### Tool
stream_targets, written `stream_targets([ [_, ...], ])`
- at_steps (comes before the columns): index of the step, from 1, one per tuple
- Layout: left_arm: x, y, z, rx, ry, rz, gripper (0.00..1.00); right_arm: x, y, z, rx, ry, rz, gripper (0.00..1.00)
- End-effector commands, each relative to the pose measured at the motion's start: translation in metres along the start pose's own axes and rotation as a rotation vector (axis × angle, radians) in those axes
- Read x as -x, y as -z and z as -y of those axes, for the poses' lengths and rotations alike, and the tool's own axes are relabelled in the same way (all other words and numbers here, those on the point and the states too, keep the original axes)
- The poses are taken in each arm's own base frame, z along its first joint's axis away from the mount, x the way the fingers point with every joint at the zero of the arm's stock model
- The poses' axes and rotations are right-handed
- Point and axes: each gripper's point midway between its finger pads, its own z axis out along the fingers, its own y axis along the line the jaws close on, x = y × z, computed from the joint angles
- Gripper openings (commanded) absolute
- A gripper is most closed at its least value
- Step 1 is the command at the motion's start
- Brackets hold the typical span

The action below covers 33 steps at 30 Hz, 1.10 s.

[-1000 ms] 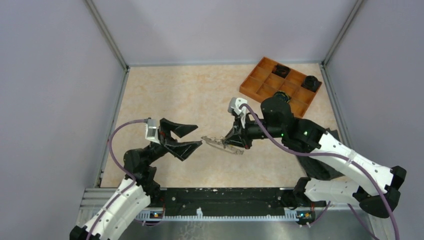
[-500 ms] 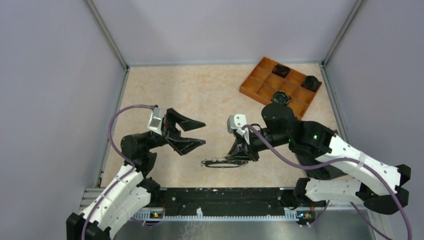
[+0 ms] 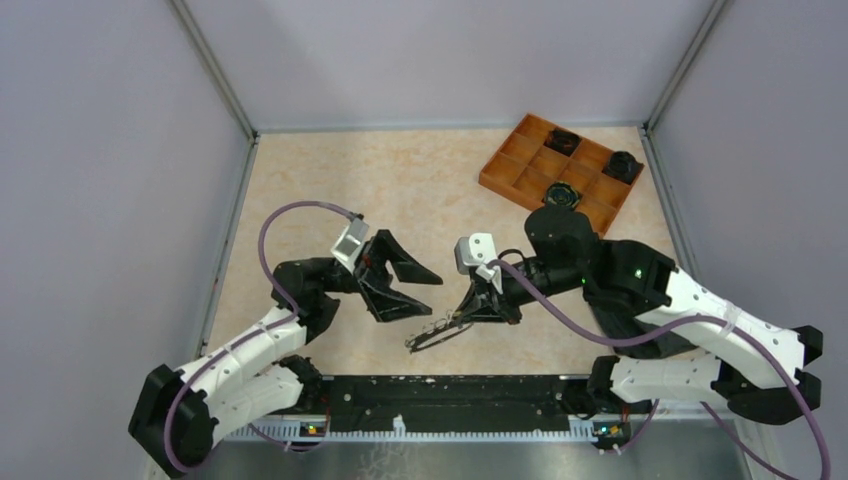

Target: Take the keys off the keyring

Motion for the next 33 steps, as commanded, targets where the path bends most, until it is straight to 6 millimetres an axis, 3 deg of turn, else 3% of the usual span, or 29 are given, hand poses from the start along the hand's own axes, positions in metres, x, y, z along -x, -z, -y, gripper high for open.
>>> stream_targets([
  [1,-0.003,-0.016,0.015,-0.105,-0.085,-0.001,0.66,0.026,0.006,-0.001,-0.007,0.073,0.059,0.0],
  [13,-0.011,-0.024,0.029,-0.206,-0.069,0.003,0.62,0.034,0.011,-0.003,-0.015,0.097,0.072,0.0],
  [18,-0.012,-0.026,0.032,-0.224,-0.063,0.003,0.54,0.035,0.013,0.0,-0.033,0.101,0.071,0.0],
  [33,-0.015,-0.029,0.034,-0.245,-0.054,0.005,0.44,0.039,0.017,0.004,-0.069,0.102,0.077,0.0],
])
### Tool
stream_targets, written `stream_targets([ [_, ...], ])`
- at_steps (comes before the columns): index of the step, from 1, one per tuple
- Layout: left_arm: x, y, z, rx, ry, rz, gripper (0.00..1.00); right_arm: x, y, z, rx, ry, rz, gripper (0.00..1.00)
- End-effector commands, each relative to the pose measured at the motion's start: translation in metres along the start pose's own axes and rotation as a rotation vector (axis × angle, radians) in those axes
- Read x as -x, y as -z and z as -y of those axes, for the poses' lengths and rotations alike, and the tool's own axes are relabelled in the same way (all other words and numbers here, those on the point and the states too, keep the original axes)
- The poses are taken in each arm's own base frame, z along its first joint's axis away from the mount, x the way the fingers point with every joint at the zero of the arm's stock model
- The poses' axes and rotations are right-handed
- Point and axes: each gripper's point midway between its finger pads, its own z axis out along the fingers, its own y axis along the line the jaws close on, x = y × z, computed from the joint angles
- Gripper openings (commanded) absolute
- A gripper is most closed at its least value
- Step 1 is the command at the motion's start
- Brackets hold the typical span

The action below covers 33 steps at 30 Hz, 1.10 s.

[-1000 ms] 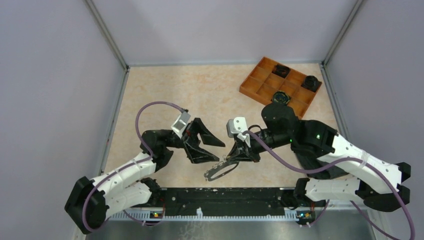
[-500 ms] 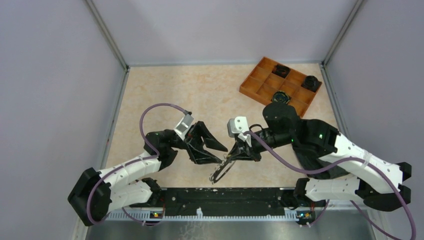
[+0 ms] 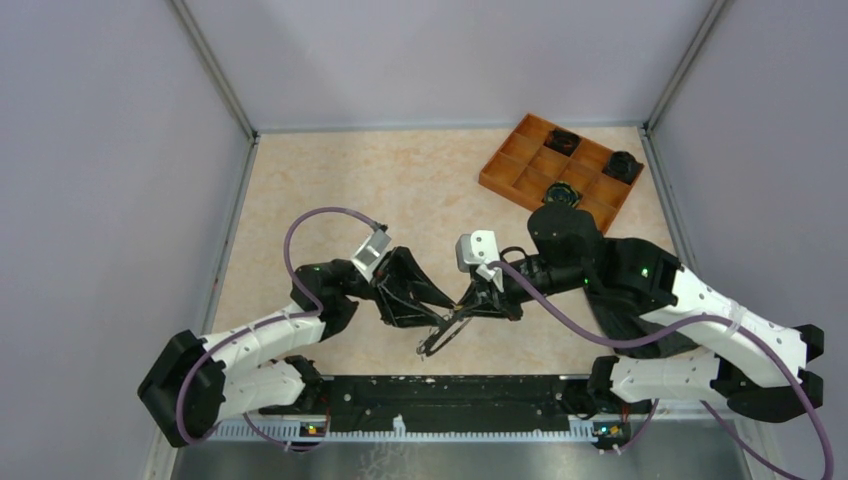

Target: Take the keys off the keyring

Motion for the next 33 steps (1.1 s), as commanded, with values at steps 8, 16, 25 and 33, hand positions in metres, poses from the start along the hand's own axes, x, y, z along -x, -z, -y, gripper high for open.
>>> stream_targets([
  [8,0.011,-0.004,0.011,-0.06,-0.094,0.032,0.33,0.031,0.014,0.004,-0.047,0.063,0.085,0.0],
  [16,0.012,-0.004,0.014,-0.067,-0.098,0.043,0.21,0.032,0.015,0.007,-0.063,0.065,0.087,0.0],
  [25,0.012,-0.005,0.009,-0.053,-0.074,0.056,0.2,0.032,0.015,0.009,-0.076,0.063,0.086,0.0],
  [33,0.012,-0.005,0.006,-0.04,-0.04,0.071,0.05,0.031,0.015,0.012,-0.092,0.059,0.081,0.0],
])
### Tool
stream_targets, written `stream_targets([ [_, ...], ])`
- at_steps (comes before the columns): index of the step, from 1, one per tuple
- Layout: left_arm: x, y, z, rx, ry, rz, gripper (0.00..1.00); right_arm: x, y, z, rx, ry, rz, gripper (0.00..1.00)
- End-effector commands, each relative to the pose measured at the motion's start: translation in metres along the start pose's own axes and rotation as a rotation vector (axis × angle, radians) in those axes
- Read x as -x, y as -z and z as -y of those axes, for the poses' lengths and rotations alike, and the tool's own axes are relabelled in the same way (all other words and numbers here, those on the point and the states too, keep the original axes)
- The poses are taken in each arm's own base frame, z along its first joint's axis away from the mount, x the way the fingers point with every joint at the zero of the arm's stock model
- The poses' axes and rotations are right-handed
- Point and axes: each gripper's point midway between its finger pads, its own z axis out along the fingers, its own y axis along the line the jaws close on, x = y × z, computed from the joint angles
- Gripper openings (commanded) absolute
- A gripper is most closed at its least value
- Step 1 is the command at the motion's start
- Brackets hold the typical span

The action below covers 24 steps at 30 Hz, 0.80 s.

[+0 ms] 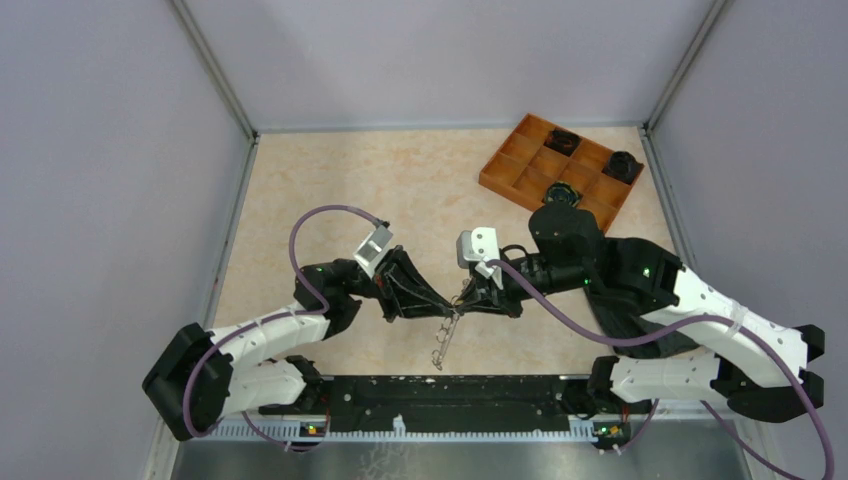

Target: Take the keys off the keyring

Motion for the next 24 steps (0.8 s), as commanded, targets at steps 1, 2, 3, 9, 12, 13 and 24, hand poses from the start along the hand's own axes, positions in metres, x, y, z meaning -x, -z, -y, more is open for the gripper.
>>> stream_targets([
  [1,0.009,-0.002,0.009,-0.038,-0.071,0.041,0.01,0.031,0.013,0.005,-0.049,0.054,0.091,0.0],
  [2,0.008,-0.002,0.008,-0.034,-0.065,0.042,0.0,0.03,0.014,0.006,-0.056,0.055,0.091,0.0],
  [3,0.007,-0.001,0.008,-0.032,-0.061,0.043,0.0,0.03,0.015,0.007,-0.066,0.054,0.091,0.0],
  [9,0.01,0.001,-0.002,0.032,-0.023,0.072,0.0,0.021,0.021,0.016,-0.135,0.04,0.066,0.0],
  [12,0.014,0.002,-0.006,0.064,0.008,0.101,0.0,0.015,0.022,0.017,-0.151,0.03,0.053,0.0],
  [13,0.016,0.002,-0.008,0.07,0.023,0.11,0.0,0.015,0.022,0.018,-0.153,0.03,0.055,0.0],
  [24,0.03,0.008,-0.016,0.082,0.175,0.237,0.0,0.005,0.015,0.028,-0.207,0.034,0.029,0.0],
])
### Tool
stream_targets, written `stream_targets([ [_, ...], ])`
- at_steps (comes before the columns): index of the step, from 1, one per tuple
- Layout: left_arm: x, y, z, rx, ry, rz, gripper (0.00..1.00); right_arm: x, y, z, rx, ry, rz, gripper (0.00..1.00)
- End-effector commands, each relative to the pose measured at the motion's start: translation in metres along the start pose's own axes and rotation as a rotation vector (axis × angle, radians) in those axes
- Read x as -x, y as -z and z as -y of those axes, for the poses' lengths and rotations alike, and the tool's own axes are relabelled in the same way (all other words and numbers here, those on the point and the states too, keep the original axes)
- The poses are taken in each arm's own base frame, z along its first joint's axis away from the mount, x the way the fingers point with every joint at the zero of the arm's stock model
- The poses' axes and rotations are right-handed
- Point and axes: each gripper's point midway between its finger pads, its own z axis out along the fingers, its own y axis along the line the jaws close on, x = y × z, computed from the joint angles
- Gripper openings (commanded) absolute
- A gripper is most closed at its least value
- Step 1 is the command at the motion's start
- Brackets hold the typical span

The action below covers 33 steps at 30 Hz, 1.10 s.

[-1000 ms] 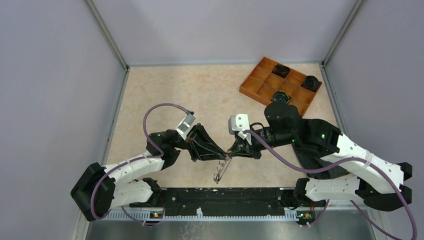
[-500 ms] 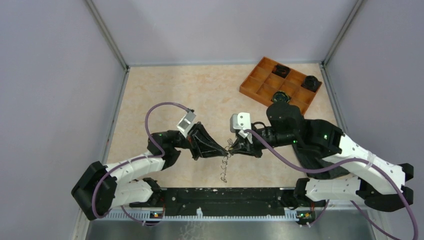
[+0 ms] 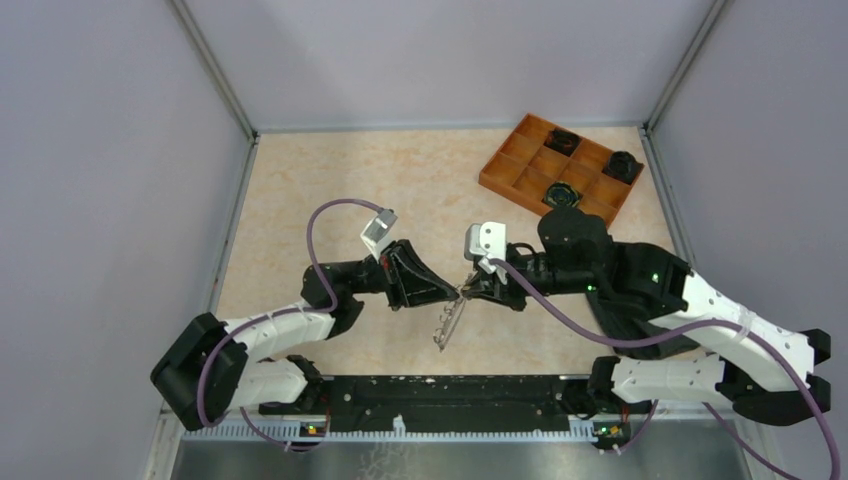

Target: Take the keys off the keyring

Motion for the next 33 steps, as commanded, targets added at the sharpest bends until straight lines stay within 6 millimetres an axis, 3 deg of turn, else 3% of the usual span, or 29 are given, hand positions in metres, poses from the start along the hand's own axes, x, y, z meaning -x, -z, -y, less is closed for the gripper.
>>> stream_targets([
  [1,0.021,0.002,0.016,-0.049,-0.02,0.119,0.0,0.01,0.002,0.008,-0.058,0.018,0.041,0.0],
  [19,0.037,0.015,-0.025,0.134,0.206,0.251,0.0,-0.008,-0.007,0.029,-0.19,0.013,-0.033,0.0],
  [33,0.039,0.018,-0.047,0.268,0.14,0.245,0.0,-0.013,-0.022,0.036,-0.237,-0.011,-0.064,0.0],
])
